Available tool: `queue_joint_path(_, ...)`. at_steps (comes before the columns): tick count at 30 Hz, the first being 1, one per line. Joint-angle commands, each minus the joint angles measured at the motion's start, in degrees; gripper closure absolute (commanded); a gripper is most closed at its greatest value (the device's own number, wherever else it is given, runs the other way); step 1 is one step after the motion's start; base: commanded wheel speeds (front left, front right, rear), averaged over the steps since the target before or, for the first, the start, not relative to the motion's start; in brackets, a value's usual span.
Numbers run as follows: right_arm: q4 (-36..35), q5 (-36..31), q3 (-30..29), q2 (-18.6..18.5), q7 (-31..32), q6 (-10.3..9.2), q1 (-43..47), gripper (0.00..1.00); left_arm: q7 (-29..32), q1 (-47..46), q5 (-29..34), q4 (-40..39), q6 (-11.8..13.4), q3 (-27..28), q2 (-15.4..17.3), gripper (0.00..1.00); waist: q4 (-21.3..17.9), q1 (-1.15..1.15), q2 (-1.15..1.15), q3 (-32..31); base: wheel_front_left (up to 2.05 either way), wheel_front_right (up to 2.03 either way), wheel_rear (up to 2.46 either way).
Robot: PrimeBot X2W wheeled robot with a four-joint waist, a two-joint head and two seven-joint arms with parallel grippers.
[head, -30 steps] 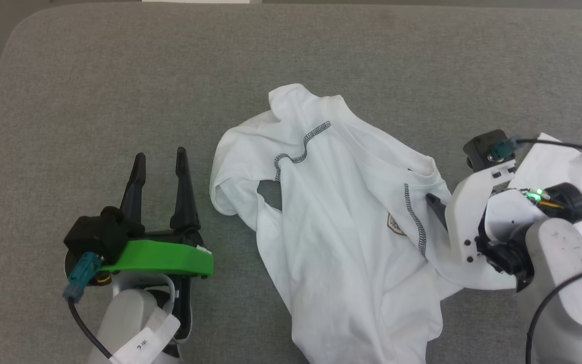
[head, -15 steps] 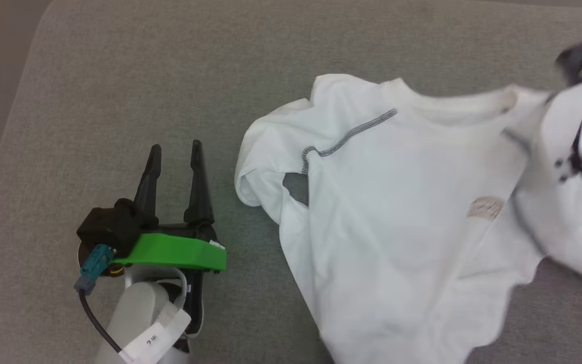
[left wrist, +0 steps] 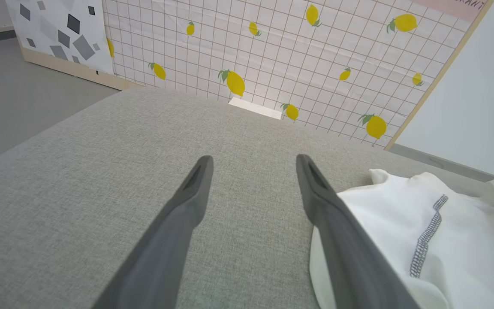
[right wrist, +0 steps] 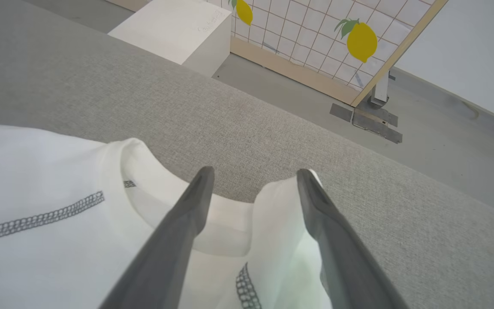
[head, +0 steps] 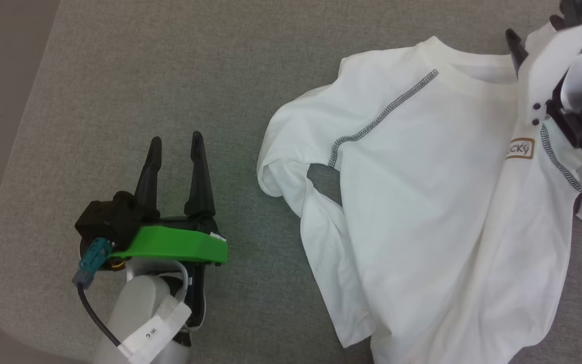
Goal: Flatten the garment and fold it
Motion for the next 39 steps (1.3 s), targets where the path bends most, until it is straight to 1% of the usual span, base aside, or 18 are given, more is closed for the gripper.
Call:
queue_joint_path(1,-0.16,1.23,-1.41,0.32,-1.5,-0.11,2.19,0.0,-0.26,0.21,0.75,0.27,0.07,0.49,-0.06,0.0,-2.16,-0.01,0.0,-2.24,0.0,0.0,0.0)
queue_joint_path(4,-2.48,3.55,-4.1,1.58,-5.1,-0.11,6.66,0.0,-0.26,0.92,1.53,0.87,-0.37,1.19,-0.06,0.0,-4.07,-0.01,0.0,-4.57,0.0,0.0,0.0)
queue_joint_path(6,-5.43,4.88,-5.78,2.54,-7.44,-0.11,10.79,0.0,-0.26,1.51,2.12,1.4,-0.71,1.6,-0.06,0.0,-5.53,-0.01,0.0,-6.29,0.0,0.0,0.0)
queue_joint_path(11,-16.27,7.84,-7.54,5.96,-12.76,-0.11,23.64,0.0,-0.26,2.47,3.39,3.32,-1.31,2.07,-0.06,0.0,-9.62,-0.01,0.0,-10.51,0.0,0.0,0.0)
queue_joint_path(15,-25.07,9.53,-7.58,9.56,-14.8,-0.11,34.05,0.0,0.01,1.23,4.32,6.4,-0.87,1.58,0.05,0.0,-13.0,-0.01,0.0,-12.49,0.0,0.0,0.0)
queue_joint_path(17,-28.41,10.3,-7.92,11.3,-15.26,-0.11,38.46,0.0,1.65,0.03,4.76,8.74,-0.08,1.29,0.15,0.0,-14.58,-0.01,0.0,-13.17,0.0,0.0,0.0)
queue_joint_path(20,-32.26,11.68,-8.44,13.34,-15.12,-0.11,44.03,0.0,6.0,-2.0,5.08,12.61,1.82,1.2,0.27,0.0,-16.91,-0.01,0.0,-13.79,0.0,0.0,0.0)
queue_joint_path(25,-36.81,12.48,-8.29,14.34,-14.16,-0.11,49.36,0.0,15.48,-5.69,5.54,19.18,5.83,1.69,0.97,0.0,-19.38,-0.01,0.0,-14.25,0.0,0.0,0.0)
queue_joint_path(27,-38.0,13.15,-7.65,14.41,-13.71,-0.11,50.47,0.0,21.06,-7.04,5.73,22.14,7.4,1.68,1.6,0.0,-20.19,-0.01,0.0,-14.26,0.0,0.0,0.0)
queue_joint_path(30,-39.2,13.95,-6.92,14.44,-13.16,-0.11,51.21,0.0,29.92,-8.46,7.12,26.26,10.36,1.43,3.59,0.0,-21.22,-0.01,0.0,-14.31,0.0,0.0,0.0)
queue_joint_path(32,-39.87,14.23,-6.7,14.44,-13.11,-0.11,51.26,0.0,35.11,-8.54,6.99,27.72,10.75,1.09,4.25,0.0,-21.61,-0.01,0.0,-14.37,0.0,0.0,0.0)
queue_joint_path(33,-40.05,14.43,-6.67,14.45,-13.1,-0.11,51.26,0.0,37.29,-8.29,6.68,27.99,10.54,0.88,4.39,0.11,-21.69,-0.01,0.0,-14.44,0.0,0.0,0.0)
queue_joint_path(34,-40.28,14.56,-6.67,14.45,-13.12,-0.11,51.28,0.0,39.63,-7.82,6.32,27.87,9.94,0.44,4.58,0.78,-21.68,-0.01,0.0,-14.55,0.0,0.0,0.0)
queue_joint_path(35,-40.44,14.68,-6.73,14.45,-13.14,-0.11,51.34,0.0,40.79,-7.4,5.97,27.32,9.47,0.25,4.68,1.0,-21.58,-0.01,0.0,-14.65,0.0,0.0,0.0)
queue_joint_path(37,-40.65,14.92,-7.0,14.45,-13.17,-0.11,51.59,0.0,41.04,-6.24,5.53,25.1,9.22,0.38,5.02,1.0,-21.06,-0.01,0.0,-15.0,0.0,0.0,0.0)
queue_joint_path(39,-40.67,14.99,-7.03,14.45,-13.14,-0.11,51.81,0.0,39.07,-4.29,5.01,22.13,10.07,1.65,5.39,1.0,-20.51,-0.01,0.0,-15.54,0.0,0.0,0.0)
